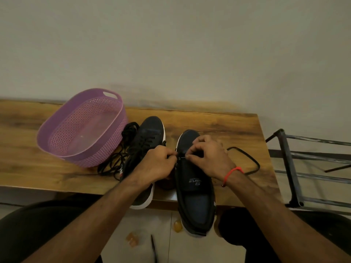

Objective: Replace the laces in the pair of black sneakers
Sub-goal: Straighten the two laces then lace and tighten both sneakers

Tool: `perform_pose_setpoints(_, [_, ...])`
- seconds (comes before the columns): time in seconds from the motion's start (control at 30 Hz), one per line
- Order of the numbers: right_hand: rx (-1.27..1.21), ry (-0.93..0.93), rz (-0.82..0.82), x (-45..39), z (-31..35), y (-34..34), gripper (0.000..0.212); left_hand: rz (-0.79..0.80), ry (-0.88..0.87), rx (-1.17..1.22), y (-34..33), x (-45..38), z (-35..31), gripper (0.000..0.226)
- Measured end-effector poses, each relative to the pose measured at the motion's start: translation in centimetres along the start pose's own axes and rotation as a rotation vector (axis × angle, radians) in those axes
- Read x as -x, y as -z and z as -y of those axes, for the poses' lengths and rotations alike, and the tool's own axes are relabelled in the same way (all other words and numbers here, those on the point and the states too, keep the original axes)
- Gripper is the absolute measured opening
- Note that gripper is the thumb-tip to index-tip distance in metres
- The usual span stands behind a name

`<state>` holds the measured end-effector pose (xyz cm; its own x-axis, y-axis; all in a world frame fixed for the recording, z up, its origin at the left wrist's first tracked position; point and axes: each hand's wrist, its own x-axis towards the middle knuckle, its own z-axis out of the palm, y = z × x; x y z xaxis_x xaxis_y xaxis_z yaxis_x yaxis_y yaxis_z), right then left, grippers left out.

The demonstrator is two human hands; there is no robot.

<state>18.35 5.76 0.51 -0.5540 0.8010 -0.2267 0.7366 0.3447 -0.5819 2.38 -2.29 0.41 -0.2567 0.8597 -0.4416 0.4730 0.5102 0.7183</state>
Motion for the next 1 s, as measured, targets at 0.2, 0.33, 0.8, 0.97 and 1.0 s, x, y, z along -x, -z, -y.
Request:
perform_pose_setpoints(0.2, [-0.018, -0.023, 0.006, 0.0, 0.3, -1.0, 0.005, 0.073, 0.040, 0.211, 0.2, -0.3, 0.8, 0.028])
perform_pose_setpoints(0.33, [-0.033, -0.027, 0.008, 0.0, 0.1, -1.2, 0.005, 0.058, 0.010, 0.170, 0.1, -0.4, 0.9, 0.026])
perform_pose_setpoints(0.8, [-0.125, -0.023, -0.097, 0.1, 0.1, -0.6, 0.008, -0.290, -0.335, -0.412, -0.4, 0.5, 0.4, 0.015])
perform_pose_setpoints(0.97, [-0.008, 0.149, -0.002, 0.3, 0.6, -0.8, 0.034, -0.450, -0.469, -0.308, 2.1, 1.9, -1.5, 0.006])
perform_pose_setpoints(1.0, [0.023, 0.151, 0.021, 0.4, 0.7, -1.0, 0.034, -0.466, -0.474, -0.187, 2.4, 2.1, -1.8, 0.002])
